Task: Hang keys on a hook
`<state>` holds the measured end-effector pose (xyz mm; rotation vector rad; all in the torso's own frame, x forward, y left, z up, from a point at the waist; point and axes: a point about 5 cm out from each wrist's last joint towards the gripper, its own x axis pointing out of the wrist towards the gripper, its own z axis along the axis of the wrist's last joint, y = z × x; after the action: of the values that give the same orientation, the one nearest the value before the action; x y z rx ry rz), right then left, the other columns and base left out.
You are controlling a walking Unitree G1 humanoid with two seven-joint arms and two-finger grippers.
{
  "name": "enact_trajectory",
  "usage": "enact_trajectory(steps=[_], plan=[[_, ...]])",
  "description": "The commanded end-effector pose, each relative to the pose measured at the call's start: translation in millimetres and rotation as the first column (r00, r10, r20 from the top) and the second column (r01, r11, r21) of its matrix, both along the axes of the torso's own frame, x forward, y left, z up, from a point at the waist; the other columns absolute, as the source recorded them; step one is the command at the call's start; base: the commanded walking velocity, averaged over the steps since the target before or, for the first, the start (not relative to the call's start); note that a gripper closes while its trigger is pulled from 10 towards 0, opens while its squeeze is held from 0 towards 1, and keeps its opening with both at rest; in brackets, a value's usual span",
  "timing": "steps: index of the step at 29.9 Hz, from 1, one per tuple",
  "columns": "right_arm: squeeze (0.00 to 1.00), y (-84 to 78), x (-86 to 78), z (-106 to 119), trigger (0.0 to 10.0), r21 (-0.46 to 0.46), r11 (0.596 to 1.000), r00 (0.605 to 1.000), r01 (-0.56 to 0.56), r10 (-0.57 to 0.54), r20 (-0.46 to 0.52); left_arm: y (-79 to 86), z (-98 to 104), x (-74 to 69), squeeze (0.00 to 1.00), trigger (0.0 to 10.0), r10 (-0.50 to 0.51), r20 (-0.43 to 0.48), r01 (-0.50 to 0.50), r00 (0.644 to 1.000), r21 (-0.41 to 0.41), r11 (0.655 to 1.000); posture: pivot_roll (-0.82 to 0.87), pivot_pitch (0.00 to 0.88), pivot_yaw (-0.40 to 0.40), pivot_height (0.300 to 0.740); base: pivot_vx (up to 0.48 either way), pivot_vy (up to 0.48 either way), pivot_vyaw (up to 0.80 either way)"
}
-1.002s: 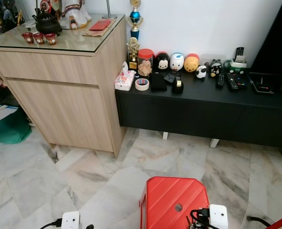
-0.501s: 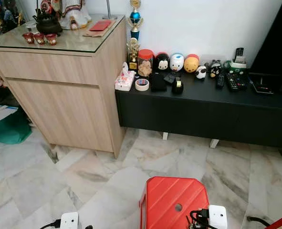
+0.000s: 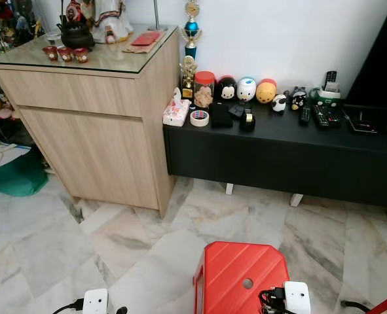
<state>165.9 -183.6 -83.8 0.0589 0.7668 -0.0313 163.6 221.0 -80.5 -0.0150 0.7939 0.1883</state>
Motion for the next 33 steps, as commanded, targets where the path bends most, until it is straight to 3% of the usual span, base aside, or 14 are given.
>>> enact_trajectory(steps=[1,15,16,17,18,19,21,33], plan=[[0.0,-1.0,-0.3,0,10.0,-0.003,1.0,1.0,-0.001,0.001,-0.007,-1.0,-2,-4.4,0.0,10.0,0.008,-0.015,-0.008,1.0,-0.003,1.0,0.03,0.005,-0.046,0.642,0.0,0.0,0.0],[0.0,-0.9,0.0,0,10.0,0.005,1.0,1.0,-0.002,0.002,0.007,-2.1,-2,-3.8,0.0,10.0,0.008,-0.012,-0.008,1.0,-0.005,1.0,0.03,0.005,-0.048,0.629,0.0,0.0,0.0],[0.0,2.0,13.2,6,10.0,0.007,1.0,0.999,-0.007,0.007,0.037,-2.3,-2,-4.0,0.0,10.0,0.008,-0.012,-0.008,1.0,-0.005,1.0,0.03,0.004,-0.049,0.629,0.0,0.0,0.0],[0.0,2.0,13.2,6,10.0,0.007,1.0,0.999,-0.007,0.007,0.037,-2.3,-2,-4.0,0.0,10.0,0.008,-0.012,-0.008,1.0,-0.005,1.0,0.03,0.004,-0.049,0.629,0.0,0.0,0.0],[0.0,6.2,31.1,14,10.0,0.009,1.0,0.997,-0.015,0.014,0.077,-2.4,-2,-4.1,0.0,10.0,0.008,-0.013,-0.008,1.0,-0.005,1.0,0.03,0.004,-0.049,0.629,0.0,0.0,0.0],[0.0,13.1,60.2,30,10.0,0.011,1.0,0.99,-0.028,0.026,0.14,-2.6,-3,-4.2,0.0,10.0,0.008,-0.013,-0.008,1.0,-0.005,1.0,0.03,0.006,-0.05,0.629,0.0,0.0,0.0],[0.0,14.8,71.0,36,10.0,0.012,0.999,0.987,-0.032,0.03,0.158,-2.9,-3,-4.3,0.0,10.0,0.009,-0.013,-0.009,1.0,-0.005,1.0,0.03,0.007,-0.05,0.629,0.0,0.0,0.0],[0.0,13.7,72.0,36,10.0,0.013,1.0,0.99,-0.023,0.021,0.143,-3.7,-2,-3.6,0.0,10.0,0.018,0.001,-0.018,1.0,-0.019,1.0,0.03,0.007,-0.051,0.629,0.0,0.0,0.0]])
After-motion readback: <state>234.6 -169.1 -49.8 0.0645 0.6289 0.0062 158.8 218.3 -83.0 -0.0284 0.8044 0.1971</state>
